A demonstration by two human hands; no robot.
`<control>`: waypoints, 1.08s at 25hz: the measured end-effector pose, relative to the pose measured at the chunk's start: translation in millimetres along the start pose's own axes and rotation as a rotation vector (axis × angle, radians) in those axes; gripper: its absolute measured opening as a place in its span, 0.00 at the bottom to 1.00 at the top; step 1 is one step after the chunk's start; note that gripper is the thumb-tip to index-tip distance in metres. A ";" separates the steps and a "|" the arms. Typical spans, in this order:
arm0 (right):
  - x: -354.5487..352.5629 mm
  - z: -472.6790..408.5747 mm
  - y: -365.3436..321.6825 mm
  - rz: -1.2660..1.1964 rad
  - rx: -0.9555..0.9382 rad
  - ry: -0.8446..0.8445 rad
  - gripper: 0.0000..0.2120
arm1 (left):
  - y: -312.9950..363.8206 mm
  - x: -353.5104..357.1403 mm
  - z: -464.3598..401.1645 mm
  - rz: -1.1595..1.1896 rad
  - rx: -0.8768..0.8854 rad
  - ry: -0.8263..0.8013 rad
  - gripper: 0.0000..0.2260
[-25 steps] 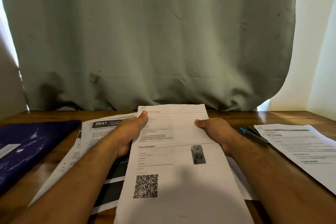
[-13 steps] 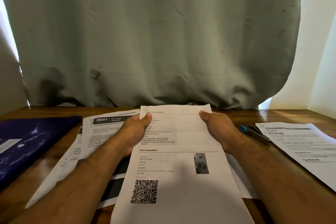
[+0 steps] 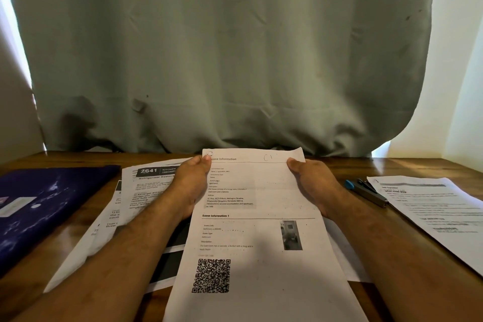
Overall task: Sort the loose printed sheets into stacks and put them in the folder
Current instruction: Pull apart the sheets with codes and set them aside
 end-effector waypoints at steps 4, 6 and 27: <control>-15.4 -0.2 -9.4 -0.001 -0.055 -0.066 0.15 | 1.3 9.7 -2.4 0.008 -0.006 0.017 0.12; -32.1 1.3 -8.0 0.082 -0.066 -0.075 0.14 | 3.7 19.0 -5.3 -0.004 -0.008 0.016 0.12; -70.3 2.7 15.1 0.243 -0.078 0.016 0.15 | 51.8 180.3 -35.1 -1.382 0.620 -0.268 0.25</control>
Point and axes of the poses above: each hand's wrist, its own z-axis away from the middle knuckle, its own x-axis out of the palm, y = z × x, the point moved 6 cm from there along -z, towards the middle knuckle, and after that the axes turned 13 degrees about -y, right-handed, at the moved point
